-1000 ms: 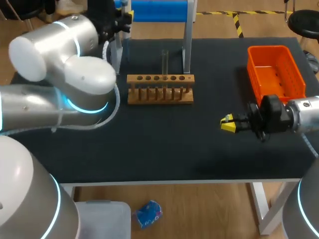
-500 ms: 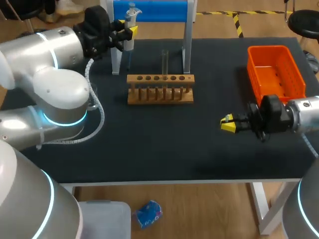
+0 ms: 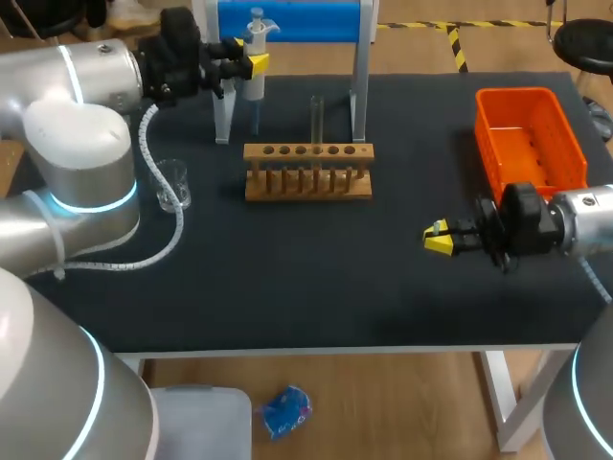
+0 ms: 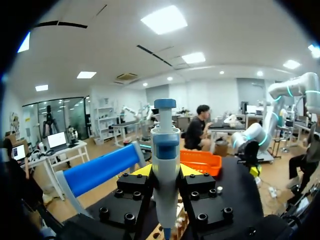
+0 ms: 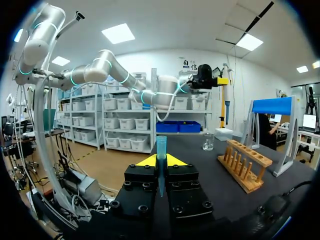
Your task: Invert the test tube, pick up the pipette, mount the tip to pipette, aspirate from beaker and dispense into the tube, eject the tip, return the pipette, and cap with the stopper.
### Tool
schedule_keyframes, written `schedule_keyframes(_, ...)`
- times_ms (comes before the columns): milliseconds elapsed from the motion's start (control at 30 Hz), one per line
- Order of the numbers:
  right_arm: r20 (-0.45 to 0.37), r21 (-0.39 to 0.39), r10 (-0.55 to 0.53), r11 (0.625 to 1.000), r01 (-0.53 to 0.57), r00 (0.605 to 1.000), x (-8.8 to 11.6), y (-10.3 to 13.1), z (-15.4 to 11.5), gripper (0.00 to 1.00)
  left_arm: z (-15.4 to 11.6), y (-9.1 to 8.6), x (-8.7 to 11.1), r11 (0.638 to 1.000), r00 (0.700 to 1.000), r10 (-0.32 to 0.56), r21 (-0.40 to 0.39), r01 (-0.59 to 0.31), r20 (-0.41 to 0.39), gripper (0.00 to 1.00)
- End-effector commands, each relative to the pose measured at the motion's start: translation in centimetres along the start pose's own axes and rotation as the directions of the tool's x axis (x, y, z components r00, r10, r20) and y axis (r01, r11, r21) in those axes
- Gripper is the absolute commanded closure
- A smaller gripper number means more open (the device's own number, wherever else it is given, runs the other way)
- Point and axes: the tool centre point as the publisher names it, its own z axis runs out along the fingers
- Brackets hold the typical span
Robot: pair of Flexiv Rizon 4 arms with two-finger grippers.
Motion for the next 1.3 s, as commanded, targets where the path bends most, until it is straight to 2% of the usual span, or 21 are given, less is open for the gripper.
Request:
schedule_keyframes(33,0.000,0.000,0.000,1.000,0.000,1.000,0.0,0.0,0.0,1.00,-0.3,0.4,0.4,1.000,0.998,0.011,0.009,-0.011,-0.064,1.00)
schedule_keyframes(300,0.000,0.000,0.000,1.000,0.000,1.000,0.0,0.0,0.0,1.00,-1.0,0.2,3.7,0.999,0.999,0.043,-0.007,-0.043,0.004,1.00)
schedule_keyframes(467,0.000,0.000,0.000,1.000,0.000,1.000,0.0,0.0,0.0,1.00,-1.0,-0.1,6.3,0.999,0.999,0.047,0.014,-0.047,0.018,1.00)
schedule_keyframes(667,0.000,0.000,0.000,1.000,0.000,1.000,0.0,0.0,0.0,1.00,0.0,-0.7,9.7,0.998,0.998,0.061,0.035,-0.061,-0.002,1.00)
schedule_keyframes(833,0.000,0.000,0.000,1.000,0.000,1.000,0.0,0.0,0.0,1.00,1.5,-1.4,12.7,0.997,0.995,0.070,0.044,-0.067,-0.064,1.00)
schedule_keyframes(933,0.000,0.000,0.000,1.000,0.000,1.000,0.0,0.0,0.0,1.00,2.0,-1.7,13.5,0.996,0.992,0.079,0.039,-0.076,-0.102,1.00)
schedule_keyframes(967,0.000,0.000,0.000,1.000,0.000,1.000,0.0,0.0,0.0,1.00,2.2,-1.8,13.6,0.996,0.983,0.087,0.032,-0.082,-0.164,1.00)
schedule_keyframes(1300,0.000,0.000,0.000,1.000,0.000,1.000,0.0,0.0,0.0,1.00,2.2,-1.8,13.6,0.996,0.983,0.087,0.032,-0.082,-0.164,1.00)
